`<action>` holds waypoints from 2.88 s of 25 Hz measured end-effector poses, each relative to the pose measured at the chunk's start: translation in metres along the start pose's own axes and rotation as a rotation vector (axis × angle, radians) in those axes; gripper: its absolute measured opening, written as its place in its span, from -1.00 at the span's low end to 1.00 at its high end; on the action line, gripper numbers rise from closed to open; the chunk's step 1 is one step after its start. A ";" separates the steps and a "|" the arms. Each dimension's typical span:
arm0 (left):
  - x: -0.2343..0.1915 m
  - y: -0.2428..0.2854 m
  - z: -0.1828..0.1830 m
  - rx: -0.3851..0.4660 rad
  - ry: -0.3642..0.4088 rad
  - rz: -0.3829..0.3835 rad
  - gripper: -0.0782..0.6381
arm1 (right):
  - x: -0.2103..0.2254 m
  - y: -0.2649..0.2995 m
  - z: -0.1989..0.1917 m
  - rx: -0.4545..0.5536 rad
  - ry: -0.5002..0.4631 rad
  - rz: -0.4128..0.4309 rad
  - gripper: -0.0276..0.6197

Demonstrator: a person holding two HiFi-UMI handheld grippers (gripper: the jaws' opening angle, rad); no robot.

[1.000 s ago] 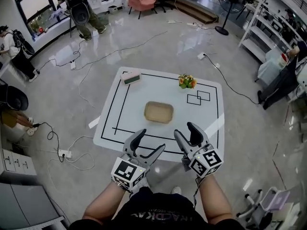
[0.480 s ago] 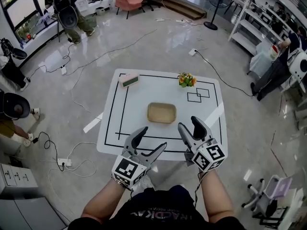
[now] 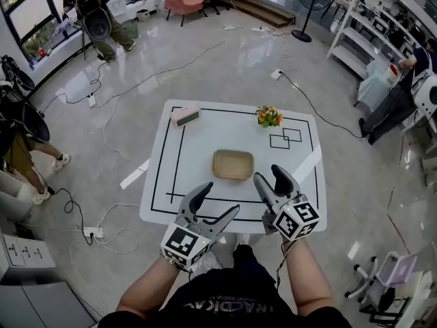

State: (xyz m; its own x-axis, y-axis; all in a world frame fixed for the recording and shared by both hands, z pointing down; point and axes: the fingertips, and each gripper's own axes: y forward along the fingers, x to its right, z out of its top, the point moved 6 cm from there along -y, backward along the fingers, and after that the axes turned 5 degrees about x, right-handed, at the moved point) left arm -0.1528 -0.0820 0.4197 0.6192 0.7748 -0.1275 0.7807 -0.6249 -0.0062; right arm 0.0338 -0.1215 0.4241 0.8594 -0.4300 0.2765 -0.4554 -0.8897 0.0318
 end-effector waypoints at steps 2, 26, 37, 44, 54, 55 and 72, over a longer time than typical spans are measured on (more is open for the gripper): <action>-0.002 0.004 -0.001 -0.003 -0.001 0.009 0.17 | 0.005 0.009 0.000 -0.009 0.001 0.010 -0.15; -0.023 0.082 -0.022 -0.054 -0.050 0.115 0.17 | 0.105 0.081 -0.055 -0.182 0.182 0.045 -0.15; -0.025 0.103 -0.034 -0.078 -0.066 0.127 0.17 | 0.131 0.087 -0.109 -0.299 0.271 0.026 -0.15; -0.024 0.110 -0.043 -0.097 -0.081 0.129 0.17 | 0.138 0.087 -0.136 -0.363 0.344 0.015 -0.15; -0.027 0.109 -0.051 -0.109 -0.103 0.143 0.17 | 0.138 0.090 -0.162 -0.430 0.422 -0.004 -0.15; -0.028 0.108 -0.051 -0.110 -0.105 0.144 0.17 | 0.137 0.091 -0.163 -0.438 0.423 -0.006 -0.15; -0.030 0.101 -0.052 -0.122 -0.112 0.150 0.17 | 0.138 0.094 -0.169 -0.449 0.476 -0.017 -0.27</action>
State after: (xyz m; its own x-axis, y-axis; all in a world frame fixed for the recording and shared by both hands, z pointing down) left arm -0.0886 -0.1631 0.4746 0.7210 0.6547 -0.2270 0.6895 -0.7106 0.1402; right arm 0.0701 -0.2386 0.6271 0.7177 -0.2101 0.6639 -0.5839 -0.7011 0.4094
